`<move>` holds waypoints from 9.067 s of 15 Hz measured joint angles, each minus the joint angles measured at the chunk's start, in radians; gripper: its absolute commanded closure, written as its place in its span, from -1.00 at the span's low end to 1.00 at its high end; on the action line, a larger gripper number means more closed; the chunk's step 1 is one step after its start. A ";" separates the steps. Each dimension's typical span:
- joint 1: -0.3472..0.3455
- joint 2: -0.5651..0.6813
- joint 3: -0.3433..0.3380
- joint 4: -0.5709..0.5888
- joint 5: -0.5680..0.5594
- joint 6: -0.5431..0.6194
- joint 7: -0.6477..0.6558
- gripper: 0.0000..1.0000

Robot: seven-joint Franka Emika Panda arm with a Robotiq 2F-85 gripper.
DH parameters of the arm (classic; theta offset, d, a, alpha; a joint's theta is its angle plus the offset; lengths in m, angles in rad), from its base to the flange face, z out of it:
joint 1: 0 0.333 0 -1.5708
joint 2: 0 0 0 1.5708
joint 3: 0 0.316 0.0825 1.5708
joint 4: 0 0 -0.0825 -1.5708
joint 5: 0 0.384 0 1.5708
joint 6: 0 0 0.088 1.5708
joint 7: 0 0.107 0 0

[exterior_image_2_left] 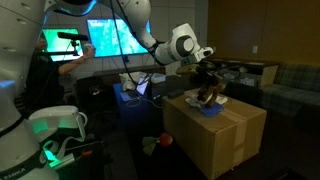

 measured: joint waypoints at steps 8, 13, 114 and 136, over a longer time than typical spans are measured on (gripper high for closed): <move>0.042 0.226 -0.084 0.243 0.000 0.001 0.001 1.00; 0.070 0.332 -0.138 0.359 0.000 -0.010 0.008 0.46; 0.243 0.071 -0.046 -0.632 0.278 0.467 0.034 -0.99; 0.090 0.335 0.181 -0.452 0.326 0.581 -0.095 -1.00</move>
